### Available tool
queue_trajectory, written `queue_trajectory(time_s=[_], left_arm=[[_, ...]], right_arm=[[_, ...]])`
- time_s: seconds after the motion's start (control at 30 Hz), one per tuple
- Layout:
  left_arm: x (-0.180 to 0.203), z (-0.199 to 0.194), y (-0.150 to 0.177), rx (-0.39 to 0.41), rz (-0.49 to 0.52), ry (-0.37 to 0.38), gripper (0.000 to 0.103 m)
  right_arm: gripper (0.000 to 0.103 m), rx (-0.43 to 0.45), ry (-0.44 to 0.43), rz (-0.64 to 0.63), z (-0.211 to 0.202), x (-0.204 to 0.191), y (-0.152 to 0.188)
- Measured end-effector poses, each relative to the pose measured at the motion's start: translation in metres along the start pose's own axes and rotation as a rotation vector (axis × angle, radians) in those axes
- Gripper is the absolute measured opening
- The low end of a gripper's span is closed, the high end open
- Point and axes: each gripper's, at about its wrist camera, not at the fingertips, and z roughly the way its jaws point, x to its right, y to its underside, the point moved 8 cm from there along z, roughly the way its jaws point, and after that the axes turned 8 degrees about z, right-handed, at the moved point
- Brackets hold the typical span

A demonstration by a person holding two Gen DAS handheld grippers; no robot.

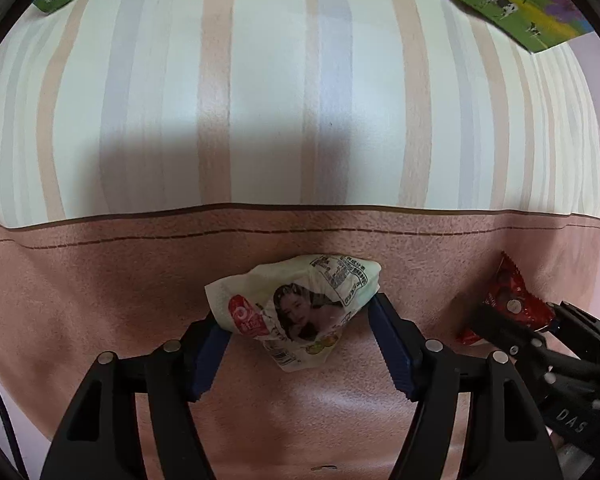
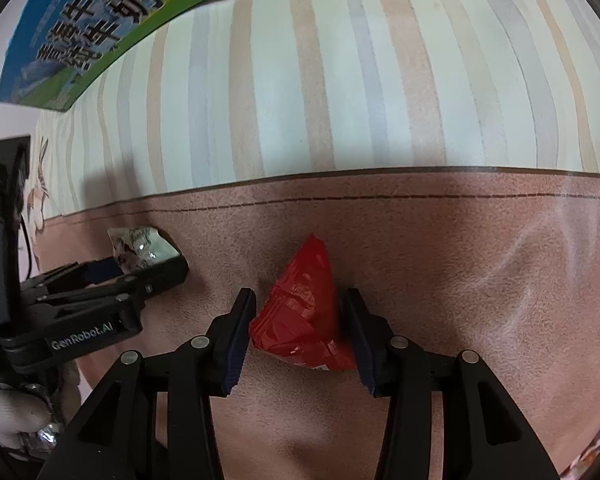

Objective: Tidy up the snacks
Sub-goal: 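Lift both held snacks off the bed and carry them toward the cardboard box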

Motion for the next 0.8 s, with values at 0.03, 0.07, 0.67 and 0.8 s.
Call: queue_trajectory(time_s=[0.03,0.07,0.67,0.8], left_arm=[[0.0,0.0,0.002,-0.017,0.021,-0.007,0.065],[0.001,0.0,0.004,-0.013,0.023,-0.009,0.064],[-0.01,-0.032,0.024,0.011,0.035,-0.004,0.038],[-0.01,-0.038,0.026,0.011,0.059,0.006,0.039]], right_arm=[[0.048,-0.003,0.004,-0.005,0.002,-0.003,0.002],[0.048,-0.005,0.003,-0.004,0.002,-0.006,0.004],[0.039,0.052,0.034,-0.043,0.001,-0.034,0.026],[0.039,0.055,0.013,-0.048,-0.006,-0.037,0.03]])
